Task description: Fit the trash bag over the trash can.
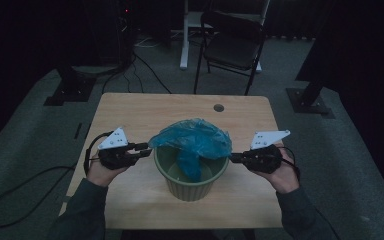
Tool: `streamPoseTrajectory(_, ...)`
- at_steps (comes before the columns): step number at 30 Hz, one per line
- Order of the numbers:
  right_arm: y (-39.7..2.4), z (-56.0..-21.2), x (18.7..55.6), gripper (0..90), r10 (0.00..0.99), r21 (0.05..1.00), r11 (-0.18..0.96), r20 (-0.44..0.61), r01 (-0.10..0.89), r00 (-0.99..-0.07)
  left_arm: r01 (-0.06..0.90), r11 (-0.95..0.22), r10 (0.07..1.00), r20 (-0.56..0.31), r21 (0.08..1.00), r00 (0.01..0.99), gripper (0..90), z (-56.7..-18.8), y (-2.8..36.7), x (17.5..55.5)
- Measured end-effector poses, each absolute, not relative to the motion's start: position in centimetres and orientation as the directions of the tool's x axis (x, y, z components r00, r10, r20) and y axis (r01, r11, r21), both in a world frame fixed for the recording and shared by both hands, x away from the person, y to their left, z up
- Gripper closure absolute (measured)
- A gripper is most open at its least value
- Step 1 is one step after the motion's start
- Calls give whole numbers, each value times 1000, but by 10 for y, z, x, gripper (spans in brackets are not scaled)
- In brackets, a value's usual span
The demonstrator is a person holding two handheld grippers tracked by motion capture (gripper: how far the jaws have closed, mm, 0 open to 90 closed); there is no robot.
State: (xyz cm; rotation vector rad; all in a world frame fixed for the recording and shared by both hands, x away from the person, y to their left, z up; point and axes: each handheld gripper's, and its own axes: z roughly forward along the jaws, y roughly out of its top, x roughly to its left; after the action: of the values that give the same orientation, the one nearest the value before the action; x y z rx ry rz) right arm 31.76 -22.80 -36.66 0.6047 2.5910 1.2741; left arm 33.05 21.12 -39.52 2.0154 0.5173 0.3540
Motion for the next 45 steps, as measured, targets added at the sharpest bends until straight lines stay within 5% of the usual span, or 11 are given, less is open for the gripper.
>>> streamPoseTrajectory(5, -229, -367, 318, 878, 438, 791, 546, 11, 275, -899, 207, -425, 508, 42, 881, 860, 646, -392, 207, 333)
streamPoseTrajectory(12, -229, -368, 316, 883, 434, 792, 546, 13, 274, -901, 190, -437, 493, 57, 879, 868, 899, -393, 202, 330)
streamPoseTrajectory(45, -221, -376, 295, 890, 383, 782, 574, 6, 243, -924, 171, -475, 446, 68, 863, 893, 900, -404, 190, 308)
